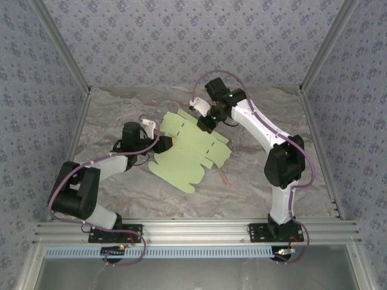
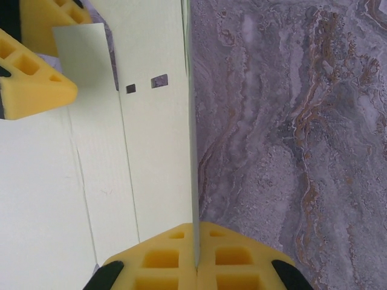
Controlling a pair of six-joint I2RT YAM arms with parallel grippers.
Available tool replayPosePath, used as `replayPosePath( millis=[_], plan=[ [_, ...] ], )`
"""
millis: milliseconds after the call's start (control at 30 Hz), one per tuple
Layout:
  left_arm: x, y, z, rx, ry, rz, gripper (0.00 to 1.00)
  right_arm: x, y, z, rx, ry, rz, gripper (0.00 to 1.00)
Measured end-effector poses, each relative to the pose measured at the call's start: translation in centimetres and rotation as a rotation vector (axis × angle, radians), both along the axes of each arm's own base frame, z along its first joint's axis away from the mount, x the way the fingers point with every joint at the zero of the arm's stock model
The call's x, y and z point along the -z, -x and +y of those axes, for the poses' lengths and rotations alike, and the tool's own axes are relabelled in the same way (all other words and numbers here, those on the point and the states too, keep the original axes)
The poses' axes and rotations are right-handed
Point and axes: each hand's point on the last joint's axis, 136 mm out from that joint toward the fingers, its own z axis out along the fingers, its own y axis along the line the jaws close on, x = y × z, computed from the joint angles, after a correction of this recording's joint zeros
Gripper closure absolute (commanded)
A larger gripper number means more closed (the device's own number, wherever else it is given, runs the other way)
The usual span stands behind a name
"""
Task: Fold the paper box
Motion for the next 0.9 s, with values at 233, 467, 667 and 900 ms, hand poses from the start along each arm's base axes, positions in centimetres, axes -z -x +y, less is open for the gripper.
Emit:
replayPosePath(
  millis=[233,467,667,900],
  plan=[
    [1.0,-0.4,0.8,-0.024,-0.097,-0.001,0.75,0.4,0.2,0.2,-0.004,0.019,0.009,1.00],
    [1.4,-0.6,0.4,-0.021,-0.209,-0.046,0.84,0.1,0.4,0.5,-0.011,0.029,0.009,1.00],
    [1.9,-0.4,0.2,-0.030,-0.317,-0.097,0.84,0.1,0.0,0.5,0.027,0.034,0.023,1.00],
    [2.2,0.4,-0.8,0.000,-0.428,-0.166,0.82,0.7,0.2,0.7,0.082,0.036,0.071,1.00]
  ],
)
